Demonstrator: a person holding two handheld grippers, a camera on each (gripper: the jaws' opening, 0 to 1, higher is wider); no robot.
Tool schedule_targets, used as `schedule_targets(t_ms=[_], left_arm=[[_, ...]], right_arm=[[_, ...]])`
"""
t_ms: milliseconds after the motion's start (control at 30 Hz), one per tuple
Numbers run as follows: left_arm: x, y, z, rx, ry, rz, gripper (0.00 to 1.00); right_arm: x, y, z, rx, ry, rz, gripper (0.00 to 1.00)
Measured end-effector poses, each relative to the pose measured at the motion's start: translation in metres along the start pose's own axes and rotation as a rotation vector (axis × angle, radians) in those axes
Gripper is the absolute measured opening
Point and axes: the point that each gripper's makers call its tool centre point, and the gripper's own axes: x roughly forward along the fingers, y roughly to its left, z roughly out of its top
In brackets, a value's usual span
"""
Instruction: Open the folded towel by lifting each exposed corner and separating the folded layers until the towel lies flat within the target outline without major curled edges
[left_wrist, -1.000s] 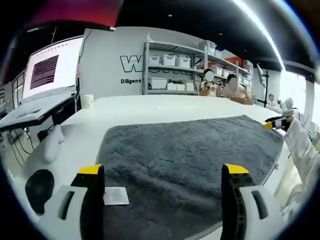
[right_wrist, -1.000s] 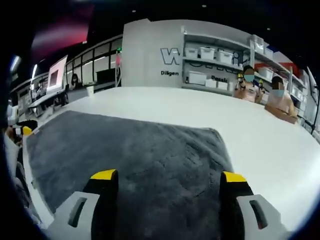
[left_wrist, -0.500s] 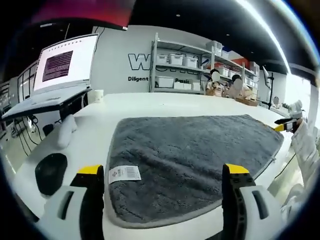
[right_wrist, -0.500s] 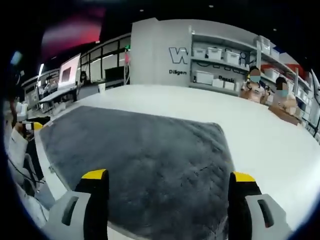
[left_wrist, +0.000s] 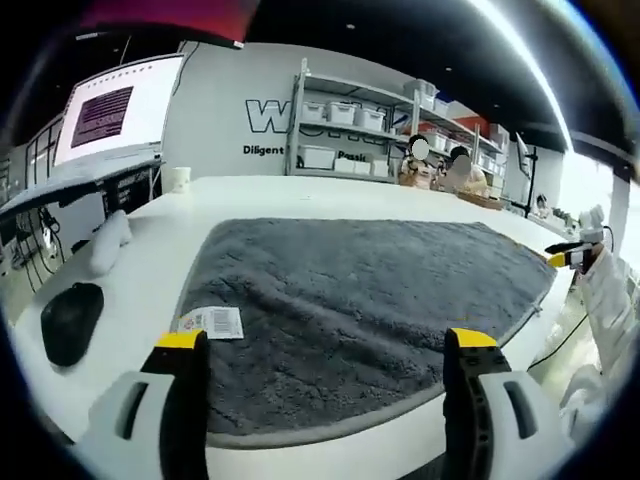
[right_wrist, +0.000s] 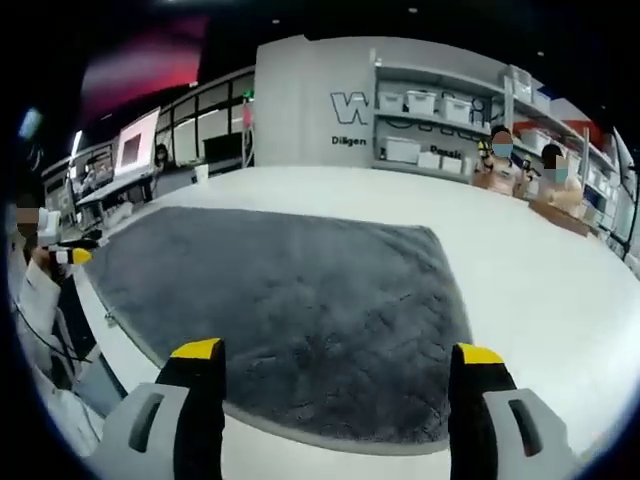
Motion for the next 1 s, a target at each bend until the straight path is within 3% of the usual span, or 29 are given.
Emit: schedule_targets(t_ms=[267,567,1000], left_arm=[[-0.001,0.004,-0.003,0.014,-0.01,0.004,0.92],[-0.001,0.0,-0.009,0.084,0.031,-0.006,0.95],[-0.003,-0.001,-0.009,0.077,0.034,-0.022,0.96]], right_arm=[[0.007,-0.002,-0.022,0.028,0.055,0.005,0.9],[0.005,-0.001,-0.022,0.029,0.031,0.002,0.9],[0.003,-0.001,-0.022,0.026,0.012,0.007,0.9]])
